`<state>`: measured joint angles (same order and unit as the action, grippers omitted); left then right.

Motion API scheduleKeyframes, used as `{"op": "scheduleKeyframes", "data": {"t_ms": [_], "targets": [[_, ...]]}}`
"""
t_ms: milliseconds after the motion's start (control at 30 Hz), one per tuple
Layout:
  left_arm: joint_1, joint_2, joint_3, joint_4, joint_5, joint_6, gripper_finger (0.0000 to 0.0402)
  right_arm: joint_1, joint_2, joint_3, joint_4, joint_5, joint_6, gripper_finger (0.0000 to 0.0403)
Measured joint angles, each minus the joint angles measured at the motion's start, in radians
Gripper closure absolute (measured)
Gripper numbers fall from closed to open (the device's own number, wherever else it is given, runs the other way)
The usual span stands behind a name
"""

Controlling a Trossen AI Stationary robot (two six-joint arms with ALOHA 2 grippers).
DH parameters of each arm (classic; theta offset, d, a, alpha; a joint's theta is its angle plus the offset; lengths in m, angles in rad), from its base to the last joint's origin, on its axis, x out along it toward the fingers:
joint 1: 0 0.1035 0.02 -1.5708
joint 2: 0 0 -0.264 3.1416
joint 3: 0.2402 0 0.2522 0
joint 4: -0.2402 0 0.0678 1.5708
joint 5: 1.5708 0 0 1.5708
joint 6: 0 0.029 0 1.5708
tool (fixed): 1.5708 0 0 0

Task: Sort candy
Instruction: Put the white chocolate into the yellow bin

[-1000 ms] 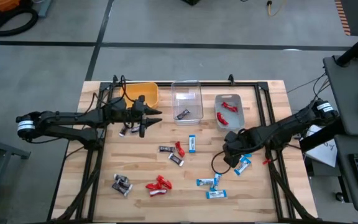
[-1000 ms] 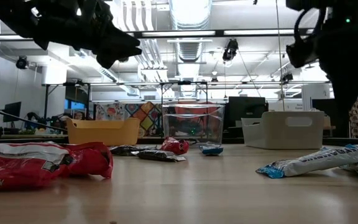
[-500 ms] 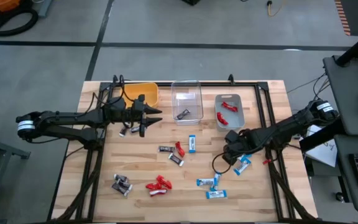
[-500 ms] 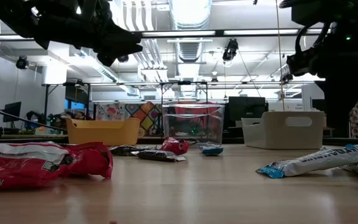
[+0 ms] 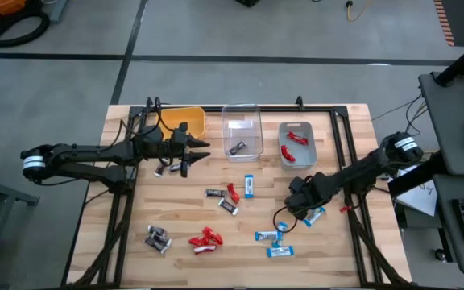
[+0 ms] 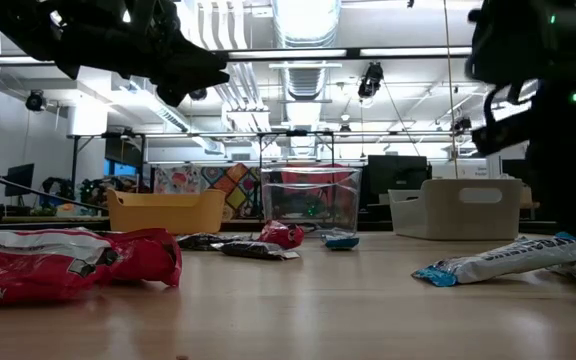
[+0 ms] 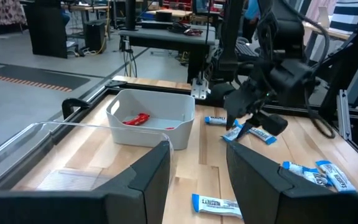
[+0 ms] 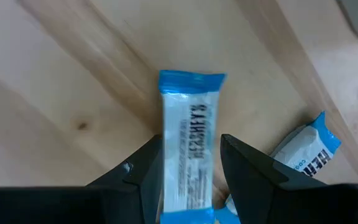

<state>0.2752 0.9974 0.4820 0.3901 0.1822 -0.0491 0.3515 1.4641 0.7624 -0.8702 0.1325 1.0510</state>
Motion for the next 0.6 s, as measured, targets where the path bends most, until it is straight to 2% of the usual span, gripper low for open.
{"op": "scheduleKeyframes", "data": {"t_ms": [233,600], "targets": [[0.000,0.000,0.000,-0.001,0.000,0.003,0.0260,0.000,0.054,0.003,0.047,-0.001,-0.031,0.0272],[0.000,0.000,0.000,-0.001,0.000,0.007,0.0260,-0.001,0.038,0.004,0.100,0.007,-0.030,0.0388]]}}
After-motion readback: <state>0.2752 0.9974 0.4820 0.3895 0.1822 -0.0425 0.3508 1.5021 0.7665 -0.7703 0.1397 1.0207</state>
